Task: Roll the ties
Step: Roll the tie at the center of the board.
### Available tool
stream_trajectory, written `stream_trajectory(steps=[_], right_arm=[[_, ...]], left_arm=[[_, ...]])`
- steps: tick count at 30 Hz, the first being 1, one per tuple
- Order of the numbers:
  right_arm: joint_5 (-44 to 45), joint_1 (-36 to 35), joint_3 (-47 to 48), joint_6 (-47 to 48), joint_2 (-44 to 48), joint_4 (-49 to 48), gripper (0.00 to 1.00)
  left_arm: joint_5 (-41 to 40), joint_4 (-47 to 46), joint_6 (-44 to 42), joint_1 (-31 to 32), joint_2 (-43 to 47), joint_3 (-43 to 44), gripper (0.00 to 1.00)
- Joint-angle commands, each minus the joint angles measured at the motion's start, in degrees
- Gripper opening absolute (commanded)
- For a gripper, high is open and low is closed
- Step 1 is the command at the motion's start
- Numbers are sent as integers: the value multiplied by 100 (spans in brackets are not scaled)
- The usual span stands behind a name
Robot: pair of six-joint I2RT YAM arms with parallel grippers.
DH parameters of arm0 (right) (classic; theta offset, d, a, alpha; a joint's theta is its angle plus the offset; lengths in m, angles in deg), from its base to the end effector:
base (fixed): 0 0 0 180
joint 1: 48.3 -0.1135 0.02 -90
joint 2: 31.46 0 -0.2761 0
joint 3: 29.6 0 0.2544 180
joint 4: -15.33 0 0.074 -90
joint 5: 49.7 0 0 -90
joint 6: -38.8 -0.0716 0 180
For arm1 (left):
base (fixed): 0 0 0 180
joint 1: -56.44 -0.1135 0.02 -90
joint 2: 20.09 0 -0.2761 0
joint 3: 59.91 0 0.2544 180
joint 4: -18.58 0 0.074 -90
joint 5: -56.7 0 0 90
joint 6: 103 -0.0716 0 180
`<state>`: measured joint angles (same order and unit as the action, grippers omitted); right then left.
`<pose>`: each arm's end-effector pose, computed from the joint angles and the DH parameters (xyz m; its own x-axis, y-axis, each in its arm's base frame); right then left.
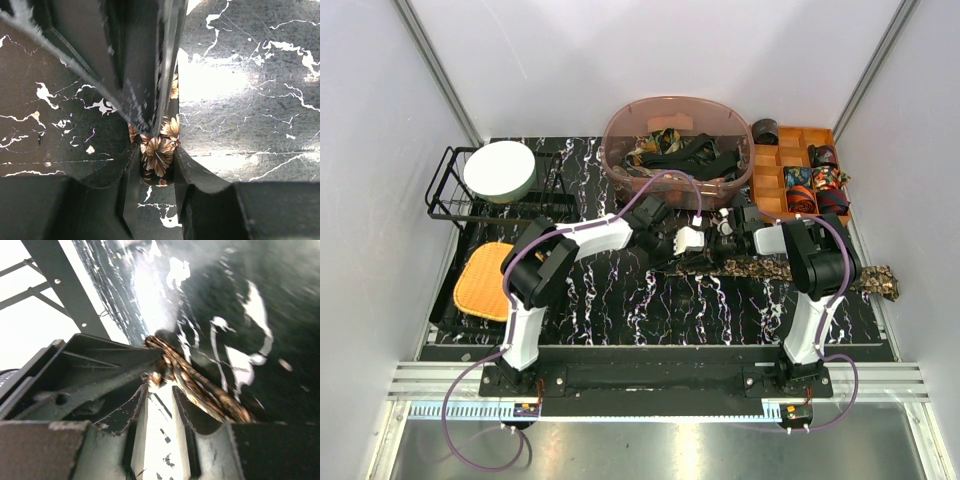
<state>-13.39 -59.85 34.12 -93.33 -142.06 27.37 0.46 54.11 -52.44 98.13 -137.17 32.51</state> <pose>0.3325 0.1268 0.0866 -0.9752 0.2061 0.0801 0.1727 0.4835 0.8581 0.3045 -0.3245 0.1373 -0.0181 0.7234 -0.6902 0.9980 -0.0290 -0.0566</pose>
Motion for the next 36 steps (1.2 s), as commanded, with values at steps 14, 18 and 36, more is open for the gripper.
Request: stream_trajectory(steps=[14, 18, 36], right_arm=[[-344, -269, 63, -630, -348, -1017, 25], [-414, -277, 107, -569, -312, -965, 18], [420, -67, 230, 310, -409, 117, 0]], left_arm=[[-396, 500, -81, 32, -272, 41, 32], [-396, 518, -99, 32, -289, 49, 32], [87, -245, 147, -153, 79, -459, 72]])
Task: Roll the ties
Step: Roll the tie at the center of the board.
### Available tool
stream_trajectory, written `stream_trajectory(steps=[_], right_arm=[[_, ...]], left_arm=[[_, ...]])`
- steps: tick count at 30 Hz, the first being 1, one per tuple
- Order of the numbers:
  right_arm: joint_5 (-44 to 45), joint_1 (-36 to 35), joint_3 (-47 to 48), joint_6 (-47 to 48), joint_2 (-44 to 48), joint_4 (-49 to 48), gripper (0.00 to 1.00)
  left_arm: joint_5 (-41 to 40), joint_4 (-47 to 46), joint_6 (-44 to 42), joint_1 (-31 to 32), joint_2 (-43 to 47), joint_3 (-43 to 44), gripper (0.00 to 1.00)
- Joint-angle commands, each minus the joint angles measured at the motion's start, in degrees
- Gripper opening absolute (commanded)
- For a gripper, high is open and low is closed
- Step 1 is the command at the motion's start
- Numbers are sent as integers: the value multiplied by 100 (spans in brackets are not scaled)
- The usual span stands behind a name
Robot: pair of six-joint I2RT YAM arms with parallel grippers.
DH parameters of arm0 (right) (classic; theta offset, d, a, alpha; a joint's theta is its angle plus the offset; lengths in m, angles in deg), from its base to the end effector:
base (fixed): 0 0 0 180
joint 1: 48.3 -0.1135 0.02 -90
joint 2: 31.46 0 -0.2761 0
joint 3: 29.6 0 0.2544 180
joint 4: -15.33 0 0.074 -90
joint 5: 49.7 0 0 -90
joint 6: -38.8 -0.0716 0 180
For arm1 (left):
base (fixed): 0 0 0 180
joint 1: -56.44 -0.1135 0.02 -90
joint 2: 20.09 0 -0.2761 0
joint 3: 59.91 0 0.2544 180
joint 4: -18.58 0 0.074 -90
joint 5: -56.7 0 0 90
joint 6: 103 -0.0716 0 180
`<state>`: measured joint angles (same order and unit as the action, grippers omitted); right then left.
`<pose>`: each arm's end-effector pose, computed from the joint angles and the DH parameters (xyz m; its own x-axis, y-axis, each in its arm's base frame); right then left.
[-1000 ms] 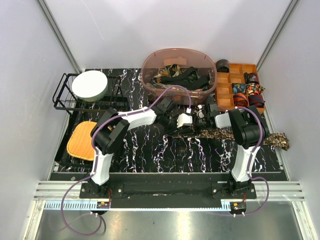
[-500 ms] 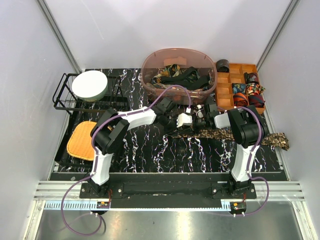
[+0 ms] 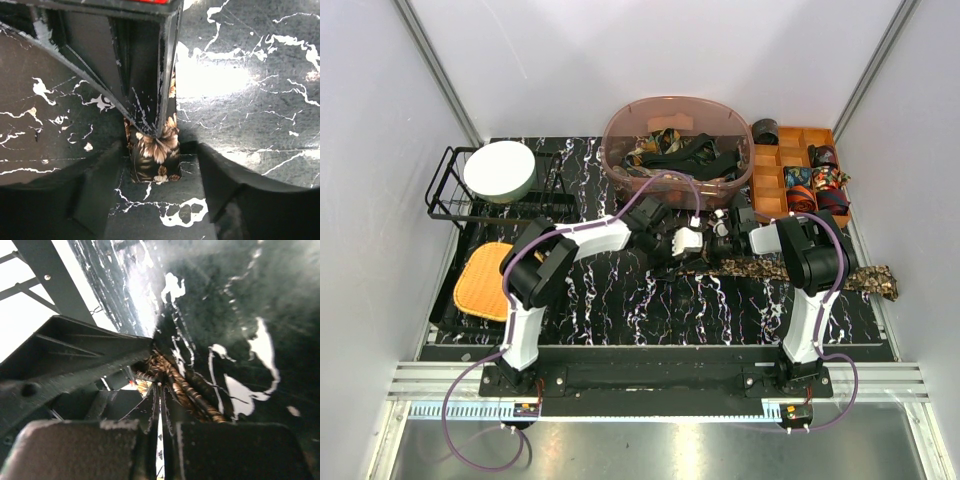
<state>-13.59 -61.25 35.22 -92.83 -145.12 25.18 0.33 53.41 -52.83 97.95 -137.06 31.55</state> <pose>0.3365 0.1367 0.0756 -0.9819 0.1759 0.0701 0.1486 0.4862 0.8611 0.3039 -0.3219 0.1339 -0.0148 0.7253 -0.6883 0.9982 -0.0295 -0.0526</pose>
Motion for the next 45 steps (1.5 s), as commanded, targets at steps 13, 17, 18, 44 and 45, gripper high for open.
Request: stream_trajectory(steps=[13, 17, 18, 44, 45], right_arm=[[1152, 196, 287, 814, -147, 1249, 0], [1293, 205, 349, 963, -147, 1398, 0], [1337, 205, 375, 990, -138, 1468, 0], [1495, 196, 525, 1456, -323, 2172, 0], [1487, 196, 533, 1456, -340, 2181, 0]], left_arm=[[1505, -3584, 2004, -689, 930, -2138, 91], [1673, -5698, 2883, -680, 860, -2858, 91], [1647, -6009, 3128, -663, 808, -2947, 91], [839, -8359, 2851, -135, -195, -3475, 63], [751, -8324, 2763, -83, -186, -3484, 61]])
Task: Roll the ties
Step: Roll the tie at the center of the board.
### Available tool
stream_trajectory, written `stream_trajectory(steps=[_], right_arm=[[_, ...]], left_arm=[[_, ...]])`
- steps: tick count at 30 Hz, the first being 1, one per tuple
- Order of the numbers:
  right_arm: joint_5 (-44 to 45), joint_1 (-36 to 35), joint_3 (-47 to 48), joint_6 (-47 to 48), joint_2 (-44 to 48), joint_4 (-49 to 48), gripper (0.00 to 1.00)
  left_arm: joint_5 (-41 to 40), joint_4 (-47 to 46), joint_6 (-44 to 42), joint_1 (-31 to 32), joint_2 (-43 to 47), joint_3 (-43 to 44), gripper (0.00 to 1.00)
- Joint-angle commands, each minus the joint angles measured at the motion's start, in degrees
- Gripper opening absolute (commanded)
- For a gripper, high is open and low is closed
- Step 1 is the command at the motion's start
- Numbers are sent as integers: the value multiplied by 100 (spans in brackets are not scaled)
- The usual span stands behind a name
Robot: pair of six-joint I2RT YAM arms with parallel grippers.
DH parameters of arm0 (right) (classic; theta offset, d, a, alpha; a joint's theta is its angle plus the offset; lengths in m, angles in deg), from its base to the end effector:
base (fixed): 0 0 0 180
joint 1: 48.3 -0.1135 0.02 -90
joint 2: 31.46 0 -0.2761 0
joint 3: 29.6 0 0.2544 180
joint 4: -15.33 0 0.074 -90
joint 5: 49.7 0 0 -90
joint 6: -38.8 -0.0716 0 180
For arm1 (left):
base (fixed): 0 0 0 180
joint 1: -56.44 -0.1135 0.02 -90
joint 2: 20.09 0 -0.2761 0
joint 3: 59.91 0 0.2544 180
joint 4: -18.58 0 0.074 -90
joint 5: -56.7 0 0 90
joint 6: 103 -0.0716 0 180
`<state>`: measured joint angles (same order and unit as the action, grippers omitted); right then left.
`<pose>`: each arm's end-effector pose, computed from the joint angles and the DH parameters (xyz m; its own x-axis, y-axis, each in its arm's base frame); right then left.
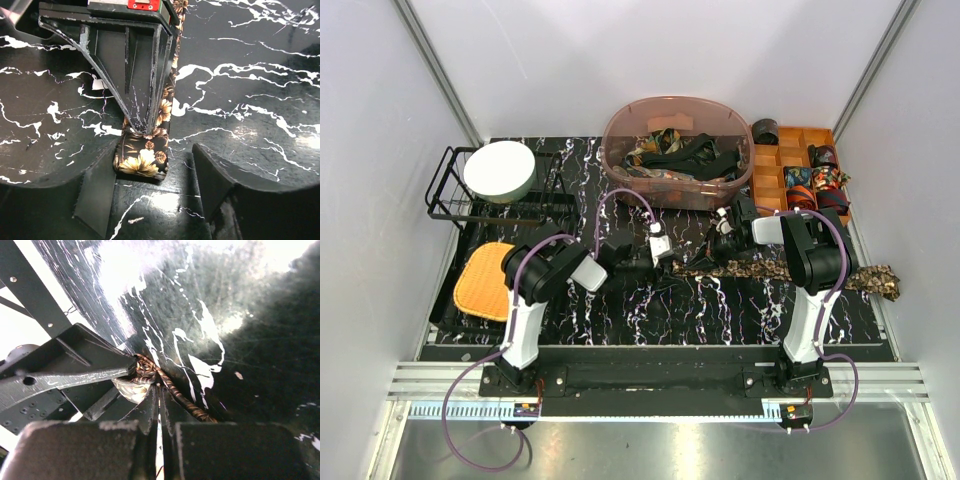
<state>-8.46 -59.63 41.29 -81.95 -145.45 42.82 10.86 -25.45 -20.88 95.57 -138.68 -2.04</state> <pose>0.3407 0.1232 0.0776 -0.9863 0.1461 0.0770 0.1510 0.6080 0.7794 0.2762 -0.2890 0.0980 -0.0876 0.1981 -0.9763 0.9918 0.1092 -0.0669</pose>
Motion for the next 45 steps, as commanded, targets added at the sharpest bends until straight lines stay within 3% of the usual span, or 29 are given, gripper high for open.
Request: stream_trajectory(steps=[1, 6, 12, 19, 27, 38, 45], right_arm=[[982, 35, -74, 376, -316, 417, 0], [955, 35, -65, 420, -316, 461, 0], [815, 26, -83, 429, -299, 452, 0], [542, 35, -48, 437, -132, 364, 0], [209, 105, 5, 385, 492, 496, 24], [-282, 518, 84, 824, 607, 892, 25], [-1066, 387, -241, -500, 624, -627, 30]], left_arm=[[-338, -316, -529, 191, -16, -142, 58], [-566, -52, -636, 244, 20, -55, 49], [-952, 1027, -592, 253, 177, 331, 35], [-1076, 4234, -1347, 296, 713, 1200, 19], [-1709, 6889, -2297, 411, 565, 2089, 8], [-2332, 8482, -2894, 551, 415, 2942, 5], [-2614, 8896, -3061, 736, 231, 3224, 6]])
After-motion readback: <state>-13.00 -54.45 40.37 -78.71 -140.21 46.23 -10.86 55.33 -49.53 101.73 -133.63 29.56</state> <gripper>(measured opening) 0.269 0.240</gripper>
